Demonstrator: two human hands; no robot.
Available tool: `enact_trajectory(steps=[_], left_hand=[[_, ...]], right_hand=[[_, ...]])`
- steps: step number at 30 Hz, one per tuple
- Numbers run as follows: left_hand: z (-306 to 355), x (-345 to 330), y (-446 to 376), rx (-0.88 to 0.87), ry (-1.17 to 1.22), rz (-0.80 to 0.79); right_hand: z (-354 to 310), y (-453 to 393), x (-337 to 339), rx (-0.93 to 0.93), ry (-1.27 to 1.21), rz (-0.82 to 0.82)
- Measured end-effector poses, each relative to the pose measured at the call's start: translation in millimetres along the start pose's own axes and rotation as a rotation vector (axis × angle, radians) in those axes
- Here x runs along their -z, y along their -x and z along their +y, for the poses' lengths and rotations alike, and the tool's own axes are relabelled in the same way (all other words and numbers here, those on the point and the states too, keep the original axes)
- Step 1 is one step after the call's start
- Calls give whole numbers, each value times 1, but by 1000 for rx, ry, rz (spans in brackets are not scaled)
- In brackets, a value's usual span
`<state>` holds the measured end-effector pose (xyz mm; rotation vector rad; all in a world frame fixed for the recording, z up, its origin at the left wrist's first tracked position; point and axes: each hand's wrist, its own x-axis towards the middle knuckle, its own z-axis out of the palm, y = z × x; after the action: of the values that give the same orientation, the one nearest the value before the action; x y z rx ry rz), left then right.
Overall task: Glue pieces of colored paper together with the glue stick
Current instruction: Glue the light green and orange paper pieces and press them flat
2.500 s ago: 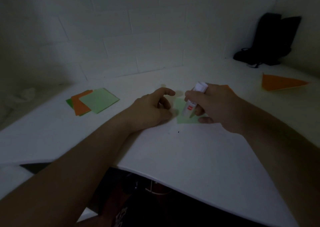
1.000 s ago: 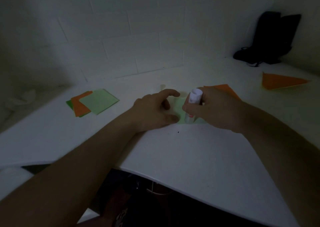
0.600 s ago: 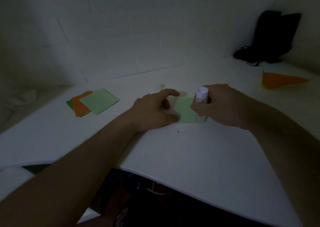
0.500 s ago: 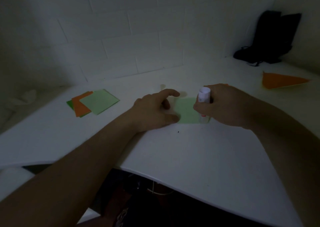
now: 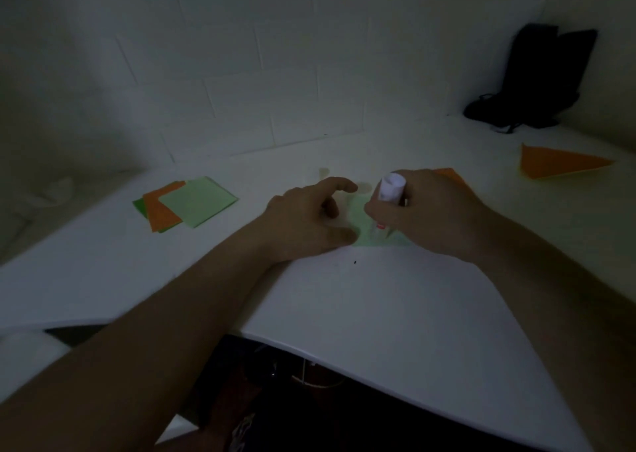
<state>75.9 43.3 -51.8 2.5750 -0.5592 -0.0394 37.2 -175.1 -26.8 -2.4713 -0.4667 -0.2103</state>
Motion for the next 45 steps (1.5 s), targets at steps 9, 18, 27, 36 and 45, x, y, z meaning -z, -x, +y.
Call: enact_trajectory(steps=[9,18,27,36,45], left_hand=[[2,1,2,0,-10,-5],[1,1,2,-5,-7,-14],[3,1,2,-1,2,-13],[2,1,2,0,5,-22],[0,1,2,-7,-2,1]], right_hand=[[21,-3,7,-43,28,13],[25,1,15,-34,155,131],[15,-3,3,-15,-19,54],[22,1,16,-52,40,-7],[23,2,20,-1,149,19]])
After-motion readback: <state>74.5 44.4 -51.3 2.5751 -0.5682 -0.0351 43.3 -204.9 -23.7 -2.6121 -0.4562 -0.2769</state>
